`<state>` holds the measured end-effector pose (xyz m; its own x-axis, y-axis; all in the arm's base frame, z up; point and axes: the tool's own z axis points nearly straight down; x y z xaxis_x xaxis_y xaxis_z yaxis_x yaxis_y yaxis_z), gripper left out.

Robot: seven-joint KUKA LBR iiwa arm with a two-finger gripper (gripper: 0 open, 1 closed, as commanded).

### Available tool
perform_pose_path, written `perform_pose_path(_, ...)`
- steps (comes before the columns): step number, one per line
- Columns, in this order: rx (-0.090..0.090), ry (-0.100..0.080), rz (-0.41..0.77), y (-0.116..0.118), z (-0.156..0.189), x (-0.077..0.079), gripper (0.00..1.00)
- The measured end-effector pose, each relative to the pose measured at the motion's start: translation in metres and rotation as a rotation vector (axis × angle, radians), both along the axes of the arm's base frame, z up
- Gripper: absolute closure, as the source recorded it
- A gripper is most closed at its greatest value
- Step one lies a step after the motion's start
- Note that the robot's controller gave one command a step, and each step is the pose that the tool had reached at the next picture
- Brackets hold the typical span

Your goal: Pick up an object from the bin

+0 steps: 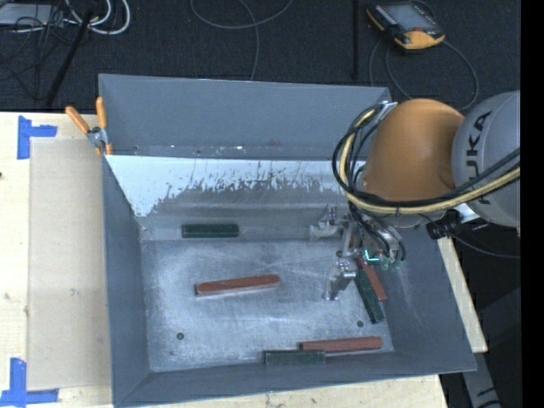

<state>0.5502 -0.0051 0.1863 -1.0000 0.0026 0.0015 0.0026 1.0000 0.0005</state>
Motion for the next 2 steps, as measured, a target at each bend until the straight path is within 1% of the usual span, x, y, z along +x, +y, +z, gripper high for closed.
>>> perform_pose_path(1,0.0,0.0,0.0,0.0,0.0,0.0,0.0)
perform_pose_path(2,-0.002,-0.007,0.055,0.018,-0.032,0.009,0.0)
